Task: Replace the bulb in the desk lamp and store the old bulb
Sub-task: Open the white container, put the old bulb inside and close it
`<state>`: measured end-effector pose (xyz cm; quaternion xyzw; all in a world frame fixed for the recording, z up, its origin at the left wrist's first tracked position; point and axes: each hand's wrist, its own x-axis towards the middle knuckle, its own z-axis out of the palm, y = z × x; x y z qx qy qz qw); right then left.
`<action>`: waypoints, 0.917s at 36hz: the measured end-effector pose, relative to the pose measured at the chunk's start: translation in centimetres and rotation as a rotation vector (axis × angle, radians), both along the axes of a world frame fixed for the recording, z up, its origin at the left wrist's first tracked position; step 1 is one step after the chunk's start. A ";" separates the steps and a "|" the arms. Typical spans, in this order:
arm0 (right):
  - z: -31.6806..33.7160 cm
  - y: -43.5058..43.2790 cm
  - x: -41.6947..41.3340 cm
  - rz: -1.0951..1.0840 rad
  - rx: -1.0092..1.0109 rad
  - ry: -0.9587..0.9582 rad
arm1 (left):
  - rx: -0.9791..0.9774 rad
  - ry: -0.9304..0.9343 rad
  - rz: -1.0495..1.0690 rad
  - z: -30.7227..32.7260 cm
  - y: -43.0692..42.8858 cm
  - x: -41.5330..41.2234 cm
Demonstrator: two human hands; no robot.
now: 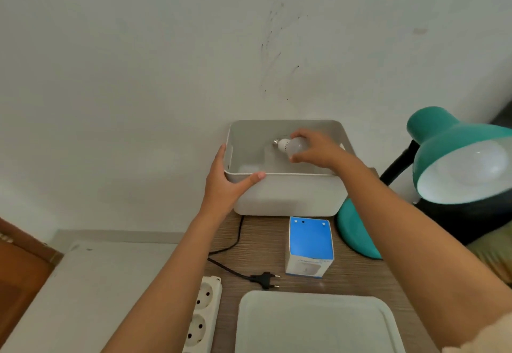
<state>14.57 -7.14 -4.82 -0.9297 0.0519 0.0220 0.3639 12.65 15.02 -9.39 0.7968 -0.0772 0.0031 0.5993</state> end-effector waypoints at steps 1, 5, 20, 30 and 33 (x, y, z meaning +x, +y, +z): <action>0.0 -0.1 0.1 -0.002 -0.023 -0.014 | -0.002 -0.002 0.003 0.0 -0.1 0.0; -0.3 -0.5 0.3 -0.061 -0.105 -0.096 | 0.000 -0.014 0.029 -0.1 -0.2 0.0; -0.1 -1.0 0.9 -0.186 -0.152 -0.204 | 0.031 -0.004 0.016 0.0 -0.1 -0.3; 2.1 0.3 -3.9 -0.174 -0.106 -0.187 | 0.172 -0.029 -0.002 2.7 0.8 -2.7; 2.9 0.8 -6.8 -0.152 -0.090 -0.171 | 0.206 -0.068 0.017 4.3 1.0 -4.7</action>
